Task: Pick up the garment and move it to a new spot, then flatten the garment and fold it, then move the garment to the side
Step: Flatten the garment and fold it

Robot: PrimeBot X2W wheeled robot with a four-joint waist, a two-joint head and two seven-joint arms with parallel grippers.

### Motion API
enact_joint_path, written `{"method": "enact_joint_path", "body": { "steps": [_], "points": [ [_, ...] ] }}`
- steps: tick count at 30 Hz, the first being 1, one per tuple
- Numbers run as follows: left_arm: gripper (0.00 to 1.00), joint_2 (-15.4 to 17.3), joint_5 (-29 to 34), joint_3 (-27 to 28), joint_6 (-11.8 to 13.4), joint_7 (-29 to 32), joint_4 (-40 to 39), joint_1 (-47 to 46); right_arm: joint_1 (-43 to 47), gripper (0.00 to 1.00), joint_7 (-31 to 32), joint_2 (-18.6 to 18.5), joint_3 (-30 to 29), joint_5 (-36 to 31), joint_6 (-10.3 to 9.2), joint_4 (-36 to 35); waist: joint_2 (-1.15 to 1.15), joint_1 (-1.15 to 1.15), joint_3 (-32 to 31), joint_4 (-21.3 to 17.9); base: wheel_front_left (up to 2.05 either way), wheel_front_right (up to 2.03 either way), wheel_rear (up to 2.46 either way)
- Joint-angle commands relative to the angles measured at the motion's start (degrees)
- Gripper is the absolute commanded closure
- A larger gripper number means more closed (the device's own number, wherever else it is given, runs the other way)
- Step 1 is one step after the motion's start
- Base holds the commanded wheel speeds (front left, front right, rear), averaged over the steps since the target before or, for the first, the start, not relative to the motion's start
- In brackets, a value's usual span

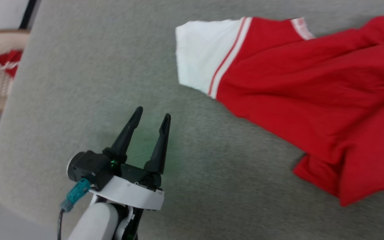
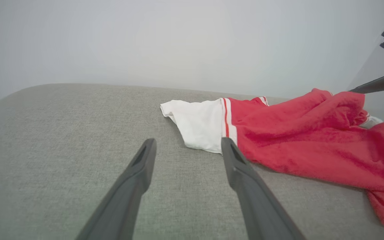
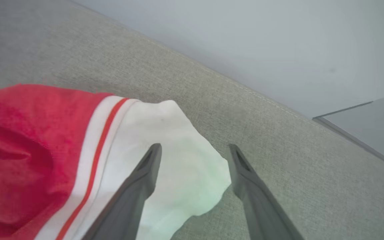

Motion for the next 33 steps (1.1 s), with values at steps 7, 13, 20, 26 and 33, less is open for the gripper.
{"method": "enact_joint_path", "body": {
  "steps": [7,13,20,26,33],
  "points": [
    [0.0,-2.45,3.08,4.1,-3.34,0.0,-1.35,1.31,-3.89,0.0,2.68,-1.81,8.05,2.15,-0.02,4.72,0.0,0.0,6.17,6.2,0.0,0.0,0.0],
    [0.0,-3.32,3.95,5.1,-4.98,0.0,-2.25,1.19,-2.9,0.84,4.27,-0.82,12.81,5.88,0.16,6.54,0.0,0.0,6.2,5.37,0.0,0.0,0.0],
    [0.0,6.33,2.55,-0.77,-6.04,2.72,-2.23,-11.51,-6.41,1.0,2.17,0.58,15.27,7.74,0.08,7.37,0.0,0.0,6.49,3.04,0.0,0.0,0.0],
    [0.0,17.81,-6.42,-12.36,-5.94,13.16,-0.73,-28.13,-9.03,1.0,2.63,2.53,17.88,8.64,0.1,6.64,0.0,0.0,7.09,0.56,0.0,0.0,0.0],
    [0.0,23.75,-22.57,-31.53,-5.96,28.22,8.18,-51.42,-13.05,1.0,2.79,4.06,22.16,9.79,0.11,4.36,0.0,0.0,9.46,-2.72,0.0,0.0,0.0]
  ]
}}
